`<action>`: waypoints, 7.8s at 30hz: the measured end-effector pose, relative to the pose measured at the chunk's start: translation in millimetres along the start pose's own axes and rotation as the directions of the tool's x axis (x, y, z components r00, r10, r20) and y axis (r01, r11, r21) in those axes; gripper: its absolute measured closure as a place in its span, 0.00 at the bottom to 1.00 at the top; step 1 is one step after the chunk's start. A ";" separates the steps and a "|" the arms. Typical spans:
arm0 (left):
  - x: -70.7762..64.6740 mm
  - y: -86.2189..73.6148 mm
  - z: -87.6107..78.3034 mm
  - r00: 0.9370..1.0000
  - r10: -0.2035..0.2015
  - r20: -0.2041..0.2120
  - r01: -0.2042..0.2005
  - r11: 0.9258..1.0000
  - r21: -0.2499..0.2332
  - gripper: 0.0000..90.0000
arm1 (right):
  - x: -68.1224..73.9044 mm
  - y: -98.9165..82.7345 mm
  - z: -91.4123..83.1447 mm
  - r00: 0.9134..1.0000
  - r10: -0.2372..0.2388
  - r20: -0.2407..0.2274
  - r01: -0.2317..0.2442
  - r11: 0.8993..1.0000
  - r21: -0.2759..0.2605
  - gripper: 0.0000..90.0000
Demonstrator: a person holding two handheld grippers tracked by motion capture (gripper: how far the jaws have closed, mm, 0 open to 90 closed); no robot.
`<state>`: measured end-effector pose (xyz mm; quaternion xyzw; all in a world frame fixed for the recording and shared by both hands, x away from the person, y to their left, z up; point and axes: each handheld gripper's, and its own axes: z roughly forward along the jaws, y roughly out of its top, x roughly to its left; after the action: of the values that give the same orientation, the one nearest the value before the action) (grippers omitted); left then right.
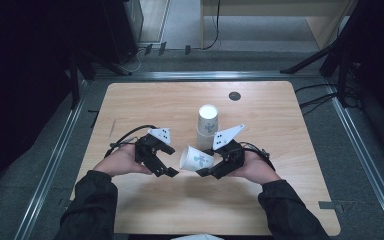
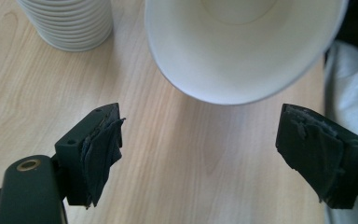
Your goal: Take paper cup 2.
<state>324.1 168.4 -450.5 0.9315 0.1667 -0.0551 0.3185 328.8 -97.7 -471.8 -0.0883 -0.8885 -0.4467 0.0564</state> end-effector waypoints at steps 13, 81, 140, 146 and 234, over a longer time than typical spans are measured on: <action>-7.5 -7.4 9.1 0.998 -0.058 0.016 0.059 0.989 -0.133 0.16 | -2.0 -1.1 -7.6 1.000 0.015 -0.009 -0.015 0.999 -0.035 0.37; -16.2 24.4 -8.6 0.998 0.041 -0.046 -0.042 0.999 -0.012 0.28 | -1.9 -3.6 8.7 0.999 0.033 -0.040 -0.033 0.999 0.006 0.27; -17.6 10.0 10.2 0.999 -0.039 0.016 0.042 0.971 -0.237 0.15 | -1.6 -4.5 5.0 0.999 0.002 -0.039 -0.004 0.999 -0.044 0.37; -18.0 12.0 15.7 0.999 -0.040 0.019 0.044 0.967 -0.252 0.16 | -1.9 -4.9 6.8 0.999 0.009 -0.049 -0.011 0.999 -0.041 0.37; 71.5 -80.3 -72.1 0.871 -0.368 -0.325 0.319 0.928 -0.193 0.28 | -13.7 -17.8 4.0 0.987 0.122 0.104 -0.123 0.992 -0.003 0.24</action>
<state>363.3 291.7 -454.5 0.8579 0.3879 0.0697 0.3297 338.4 -106.4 -490.6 -0.1657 -0.8839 -0.4358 0.0376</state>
